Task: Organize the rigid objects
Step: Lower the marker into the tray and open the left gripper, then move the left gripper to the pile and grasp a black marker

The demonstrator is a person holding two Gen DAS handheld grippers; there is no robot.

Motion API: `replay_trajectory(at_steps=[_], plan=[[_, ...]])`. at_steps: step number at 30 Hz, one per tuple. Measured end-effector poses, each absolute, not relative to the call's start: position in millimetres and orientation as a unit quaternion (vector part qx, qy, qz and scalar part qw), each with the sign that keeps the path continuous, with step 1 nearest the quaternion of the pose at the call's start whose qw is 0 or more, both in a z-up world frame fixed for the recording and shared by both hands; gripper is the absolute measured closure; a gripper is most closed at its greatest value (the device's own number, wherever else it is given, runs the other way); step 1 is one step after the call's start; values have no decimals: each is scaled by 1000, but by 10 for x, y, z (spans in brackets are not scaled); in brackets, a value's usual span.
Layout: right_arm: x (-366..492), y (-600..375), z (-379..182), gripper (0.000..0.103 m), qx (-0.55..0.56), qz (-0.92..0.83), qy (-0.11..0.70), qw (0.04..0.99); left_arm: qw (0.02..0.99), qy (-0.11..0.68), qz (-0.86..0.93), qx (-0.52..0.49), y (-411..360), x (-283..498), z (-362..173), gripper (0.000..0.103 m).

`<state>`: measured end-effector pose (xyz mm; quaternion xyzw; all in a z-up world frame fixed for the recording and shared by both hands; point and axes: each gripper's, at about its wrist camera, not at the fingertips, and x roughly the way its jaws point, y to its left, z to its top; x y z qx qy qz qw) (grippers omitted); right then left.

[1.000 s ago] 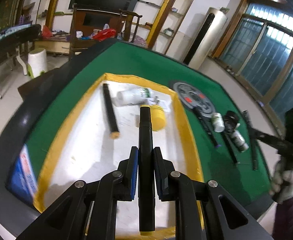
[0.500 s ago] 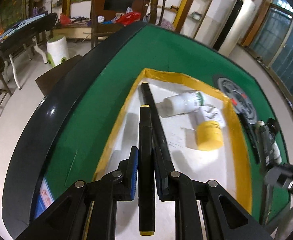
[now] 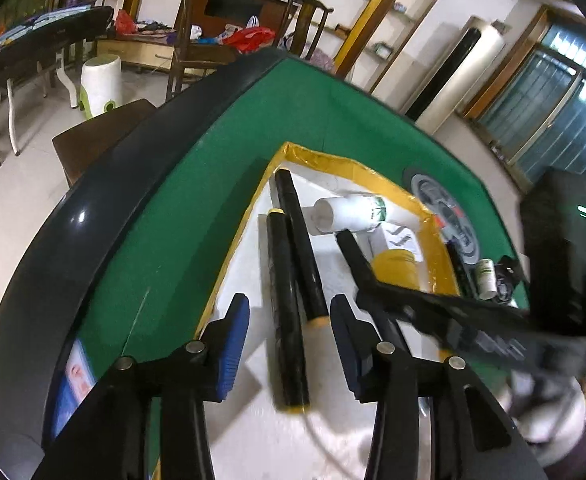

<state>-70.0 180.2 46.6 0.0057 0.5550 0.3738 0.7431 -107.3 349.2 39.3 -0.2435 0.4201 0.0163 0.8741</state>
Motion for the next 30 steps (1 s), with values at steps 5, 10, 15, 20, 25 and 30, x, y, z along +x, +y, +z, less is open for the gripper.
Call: replay_trajectory(at_steps=[5,10,15,20,25,30], plan=[[-643,1826,395,87,5,354,556,752,879,401,10,-258,3540,-1303,437,58],[-626,1726,424,87,29,352,548,758,883,397,16,-252,3451,-1450,434,53],[-727,1629,543,84,31,364,525,769,879,397,11,-264,3404,-1489,431,52],[-783,1496,640,70,50,382,508,770,880,396,16,-263,3332,-1569,479,52],[-882,1135,859,70,61,387,475,788,884,391,15,-253,3227,-1667,593,52],[-1056,522,1077,61,29,351,415,839,896,387,8,-217,2950,-1693,740,49]])
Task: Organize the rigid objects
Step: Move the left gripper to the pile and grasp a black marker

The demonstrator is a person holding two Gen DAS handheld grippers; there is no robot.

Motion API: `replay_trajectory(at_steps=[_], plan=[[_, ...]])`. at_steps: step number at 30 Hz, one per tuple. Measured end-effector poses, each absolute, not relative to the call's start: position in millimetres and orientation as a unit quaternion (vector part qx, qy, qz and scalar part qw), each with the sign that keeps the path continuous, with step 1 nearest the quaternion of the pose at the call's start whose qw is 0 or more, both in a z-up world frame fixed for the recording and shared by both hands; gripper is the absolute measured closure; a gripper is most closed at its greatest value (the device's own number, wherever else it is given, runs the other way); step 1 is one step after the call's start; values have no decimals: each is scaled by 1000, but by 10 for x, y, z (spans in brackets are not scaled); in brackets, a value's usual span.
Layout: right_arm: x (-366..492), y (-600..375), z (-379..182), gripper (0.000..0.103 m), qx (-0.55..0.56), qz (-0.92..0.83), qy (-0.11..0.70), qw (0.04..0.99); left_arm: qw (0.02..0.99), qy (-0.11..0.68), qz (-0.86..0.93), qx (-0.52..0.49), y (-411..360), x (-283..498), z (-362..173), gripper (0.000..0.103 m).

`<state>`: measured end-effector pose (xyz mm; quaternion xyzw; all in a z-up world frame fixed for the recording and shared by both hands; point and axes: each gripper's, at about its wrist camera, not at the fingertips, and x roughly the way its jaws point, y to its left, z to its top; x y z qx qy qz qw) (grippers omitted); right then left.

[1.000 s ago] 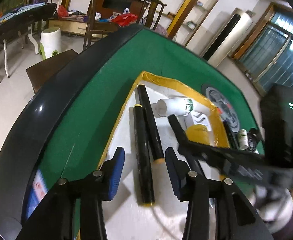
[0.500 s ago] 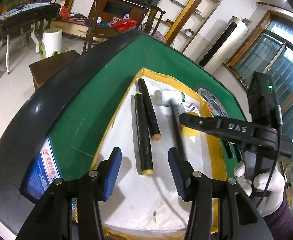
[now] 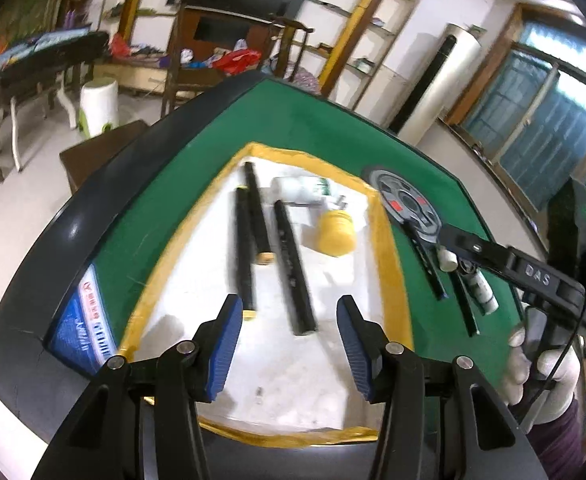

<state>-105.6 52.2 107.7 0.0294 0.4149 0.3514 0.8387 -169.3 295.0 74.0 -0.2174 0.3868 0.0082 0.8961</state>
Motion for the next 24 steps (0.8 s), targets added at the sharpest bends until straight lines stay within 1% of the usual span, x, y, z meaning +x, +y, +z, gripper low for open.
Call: replay_trajectory(at_steps=[1,6,13,19,24], plan=[[-1090,347,1099,59,24,338,403,850,897,388,1,-212,2867,-1675,766,49],[-1142,-399,1148,59,24,278,375,884,896,402,-32,-185,2420,-1592,845,48],[-937,-1574,1052,58,130,190,345,910,884,434,-81,-152,1775,-1420,843,48],[-630,-2064,831,58,146,107,310,933,876,456,-91,-128,1322,-1179,813,48],[-545,-2234,727,58,153,88,295,939,869,474,-88,-111,1045,-843,721,48]])
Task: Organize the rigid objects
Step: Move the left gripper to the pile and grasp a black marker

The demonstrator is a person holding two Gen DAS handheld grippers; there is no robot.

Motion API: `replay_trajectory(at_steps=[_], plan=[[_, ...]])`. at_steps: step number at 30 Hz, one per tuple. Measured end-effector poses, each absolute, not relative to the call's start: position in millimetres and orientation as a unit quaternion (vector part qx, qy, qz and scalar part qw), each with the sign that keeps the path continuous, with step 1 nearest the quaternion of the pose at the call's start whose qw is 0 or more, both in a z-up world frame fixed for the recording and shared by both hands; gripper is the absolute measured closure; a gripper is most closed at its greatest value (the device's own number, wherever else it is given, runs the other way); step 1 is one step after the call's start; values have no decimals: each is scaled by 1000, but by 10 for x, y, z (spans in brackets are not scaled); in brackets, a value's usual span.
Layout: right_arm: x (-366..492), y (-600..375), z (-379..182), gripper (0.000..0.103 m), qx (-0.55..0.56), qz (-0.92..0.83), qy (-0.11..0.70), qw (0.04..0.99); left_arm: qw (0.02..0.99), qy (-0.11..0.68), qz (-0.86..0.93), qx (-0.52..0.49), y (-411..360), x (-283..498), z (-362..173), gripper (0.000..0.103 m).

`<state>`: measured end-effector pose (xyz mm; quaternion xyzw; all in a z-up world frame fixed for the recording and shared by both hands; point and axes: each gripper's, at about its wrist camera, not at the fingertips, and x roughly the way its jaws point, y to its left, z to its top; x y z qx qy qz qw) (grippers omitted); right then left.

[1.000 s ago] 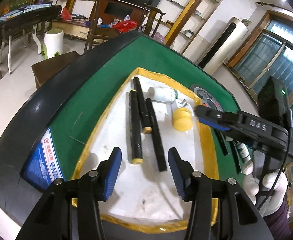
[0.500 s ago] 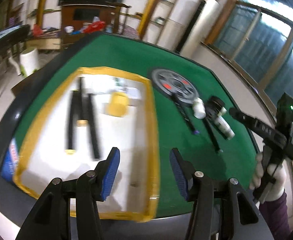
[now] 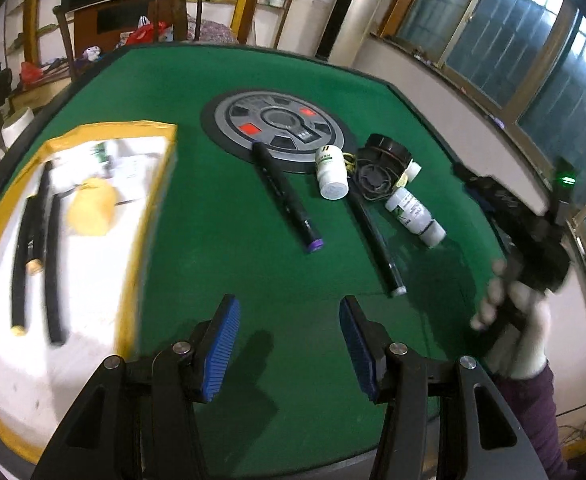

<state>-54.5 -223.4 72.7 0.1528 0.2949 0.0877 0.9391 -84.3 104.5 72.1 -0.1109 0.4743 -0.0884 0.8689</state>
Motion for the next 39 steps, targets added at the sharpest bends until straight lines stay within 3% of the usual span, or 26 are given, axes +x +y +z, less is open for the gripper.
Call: replay_trajectory(at_steps=[3,9,19,20,21,22,23,24,39], plan=[[-659,-2306,810,58,159,90,265,947,867,483,-70,-101,913,-583,612,48],[-627,-2281,804,56,165,110,277,940,850,511,-42,-118,766,-42,297,48],[-646,-2220,797,56,159,126,290,935,884,468,-1,-8,500,331,217,47],[-650,-2209,798,56,158,125,290,935,887,462,-3,-9,512,327,214,48],[-647,-2207,792,56,158,124,291,935,890,455,-4,-16,545,309,210,55],[-642,-2203,783,56,157,122,293,935,893,449,-5,-17,577,284,214,65],[-634,-2202,773,56,156,120,295,935,894,447,-15,-24,609,264,225,81],[-617,-2196,761,56,154,119,300,934,891,450,-30,-41,666,254,229,89],[-602,-2153,701,56,139,112,315,932,884,461,-43,-59,764,-59,236,88]])
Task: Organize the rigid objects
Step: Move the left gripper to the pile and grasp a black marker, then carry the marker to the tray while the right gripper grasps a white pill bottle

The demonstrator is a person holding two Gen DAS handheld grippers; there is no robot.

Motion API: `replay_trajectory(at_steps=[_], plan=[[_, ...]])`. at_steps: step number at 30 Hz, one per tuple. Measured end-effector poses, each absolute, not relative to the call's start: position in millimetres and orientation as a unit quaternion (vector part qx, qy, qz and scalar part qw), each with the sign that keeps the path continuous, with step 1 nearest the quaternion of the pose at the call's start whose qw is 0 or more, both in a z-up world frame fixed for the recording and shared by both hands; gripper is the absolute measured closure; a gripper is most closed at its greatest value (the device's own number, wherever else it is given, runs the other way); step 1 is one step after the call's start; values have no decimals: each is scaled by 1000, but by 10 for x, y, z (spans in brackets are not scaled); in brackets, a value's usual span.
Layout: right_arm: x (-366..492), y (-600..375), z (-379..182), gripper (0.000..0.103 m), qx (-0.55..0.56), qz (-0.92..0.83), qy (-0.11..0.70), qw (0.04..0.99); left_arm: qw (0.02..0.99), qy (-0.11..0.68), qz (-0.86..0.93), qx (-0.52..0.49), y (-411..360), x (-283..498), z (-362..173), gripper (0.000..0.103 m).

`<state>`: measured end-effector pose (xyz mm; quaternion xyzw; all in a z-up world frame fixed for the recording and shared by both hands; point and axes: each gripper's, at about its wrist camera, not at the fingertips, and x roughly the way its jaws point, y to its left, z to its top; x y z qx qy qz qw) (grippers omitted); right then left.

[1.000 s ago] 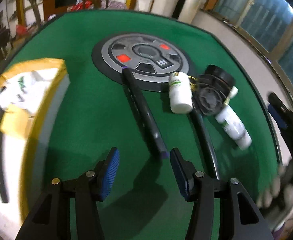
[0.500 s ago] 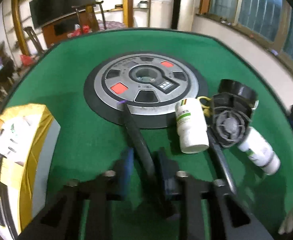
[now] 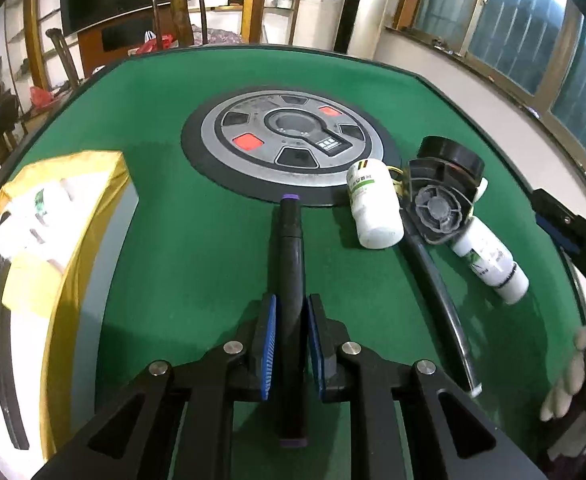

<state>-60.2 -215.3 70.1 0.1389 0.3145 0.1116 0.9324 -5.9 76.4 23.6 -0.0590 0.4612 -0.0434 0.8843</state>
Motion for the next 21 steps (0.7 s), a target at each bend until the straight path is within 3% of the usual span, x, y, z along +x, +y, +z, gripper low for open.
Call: replay_trajectory(at_steps=[12,21], plan=[[-554,-2120,658,56,112,91,318,937,886,442,-79,-118,953,-316,323,88],[-532,-2147,587,56,85,30,314,945,908,372,-126,-148,1219,-1099,802,88]])
